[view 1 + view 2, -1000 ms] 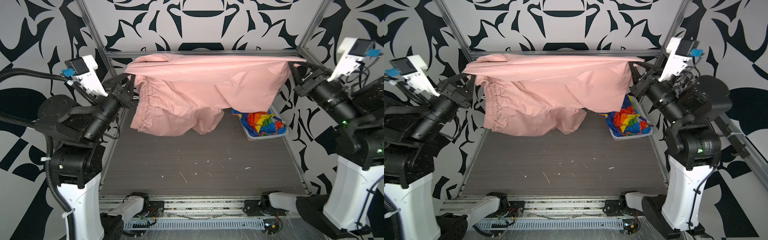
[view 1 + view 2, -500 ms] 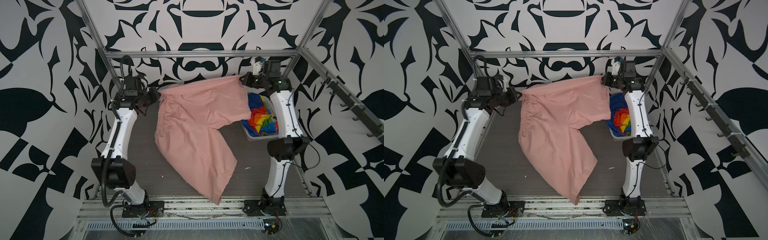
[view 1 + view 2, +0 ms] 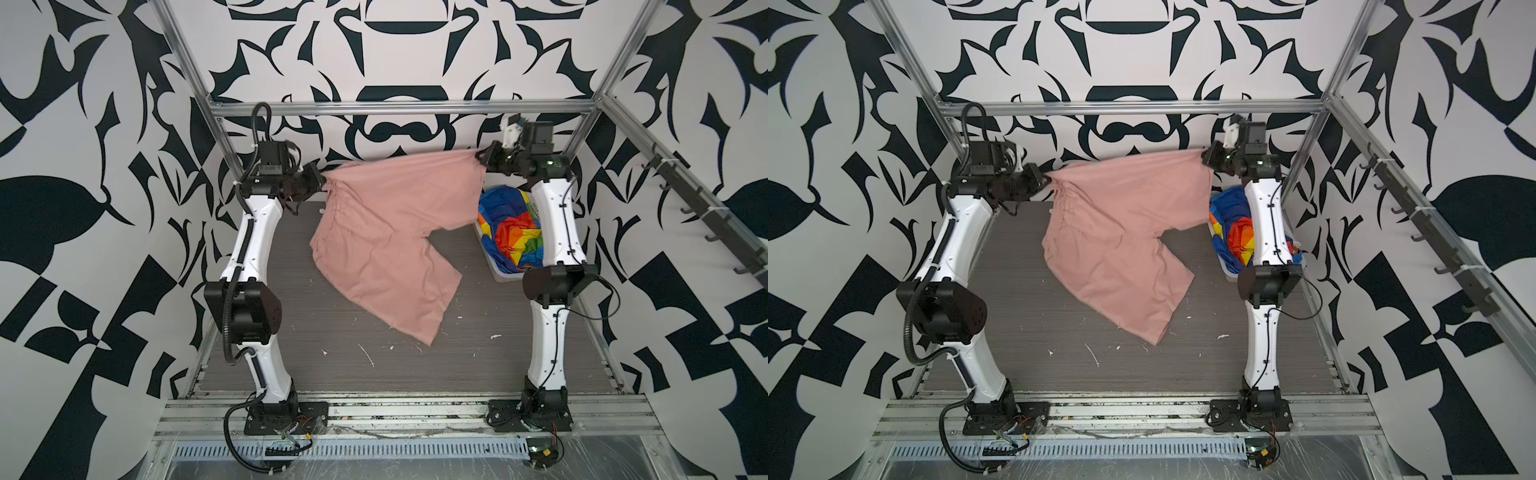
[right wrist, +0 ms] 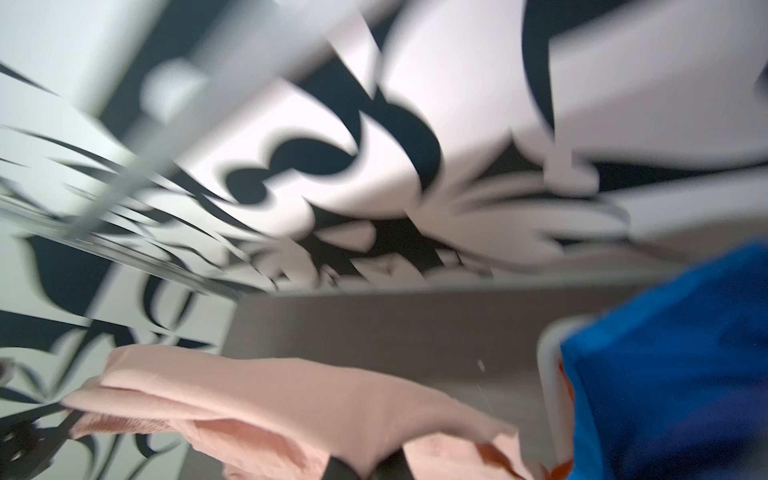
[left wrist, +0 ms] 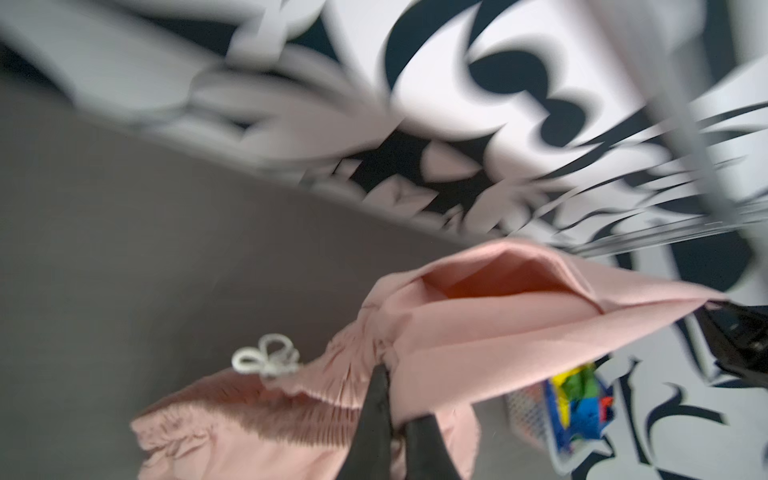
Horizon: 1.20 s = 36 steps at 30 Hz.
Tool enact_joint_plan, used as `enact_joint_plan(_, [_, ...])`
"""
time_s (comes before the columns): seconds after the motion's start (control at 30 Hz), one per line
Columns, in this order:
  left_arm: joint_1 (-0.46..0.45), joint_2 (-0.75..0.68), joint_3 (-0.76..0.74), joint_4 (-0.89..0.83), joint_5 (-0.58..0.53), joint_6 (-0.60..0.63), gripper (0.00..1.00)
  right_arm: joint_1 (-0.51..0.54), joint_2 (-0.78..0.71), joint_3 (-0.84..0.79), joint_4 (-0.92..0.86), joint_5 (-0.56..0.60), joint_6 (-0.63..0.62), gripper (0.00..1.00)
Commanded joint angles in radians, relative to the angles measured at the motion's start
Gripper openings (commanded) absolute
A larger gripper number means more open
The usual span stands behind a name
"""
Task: Fold and stack the shorts
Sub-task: 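Lift the pink shorts with both grippers and stretch them apart in the air, then lower the shorts flat onto the table with both grippers and release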
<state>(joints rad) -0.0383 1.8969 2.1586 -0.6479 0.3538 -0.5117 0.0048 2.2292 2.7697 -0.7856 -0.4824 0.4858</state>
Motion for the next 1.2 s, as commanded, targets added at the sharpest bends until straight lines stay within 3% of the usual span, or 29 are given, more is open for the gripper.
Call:
enact_joint_plan(0.0, [0.038,-0.013,0.122,0.080,-0.045,-0.019,0.00,-0.116,-0.200,-0.085,0.251,0.019,0.115,0.00])
enact_joint_plan(0.1, [0.053,-0.045,0.119,0.153,-0.078,0.004,0.00,-0.132,-0.320,-0.226,0.328,-0.009,0.067,0.00])
enact_joint_plan(0.2, [0.079,-0.087,0.028,0.209,0.002,-0.006,0.00,-0.150,-0.384,-0.334,0.333,-0.102,0.041,0.00])
enact_joint_plan(0.33, [0.087,-0.272,-0.350,0.341,0.038,-0.042,0.00,-0.150,-0.524,-0.657,0.381,-0.208,0.009,0.00])
enact_joint_plan(0.43, [0.092,-0.463,-0.683,0.413,-0.056,-0.104,0.00,-0.138,-0.693,-1.013,0.472,-0.216,0.016,0.00])
enact_joint_plan(0.53, [0.096,-0.610,-0.937,0.423,-0.068,-0.142,0.00,-0.138,-0.860,-1.353,0.543,-0.210,0.025,0.00])
enact_joint_plan(0.73, [0.101,-0.838,-1.299,0.327,-0.118,-0.218,0.00,-0.122,-1.104,-1.812,0.461,-0.142,0.026,0.00])
enact_joint_plan(0.9, [0.102,-0.937,-1.464,0.221,-0.210,-0.231,0.00,-0.120,-1.245,-2.060,0.375,-0.089,0.032,0.00])
enact_joint_plan(1.07, [0.102,-0.996,-1.504,0.171,-0.187,-0.215,0.17,-0.121,-1.295,-2.163,0.276,-0.093,-0.004,0.00])
enact_joint_plan(1.17, [0.103,-1.030,-1.516,0.148,-0.159,-0.205,0.54,-0.096,-1.278,-2.164,0.254,-0.091,-0.006,0.17])
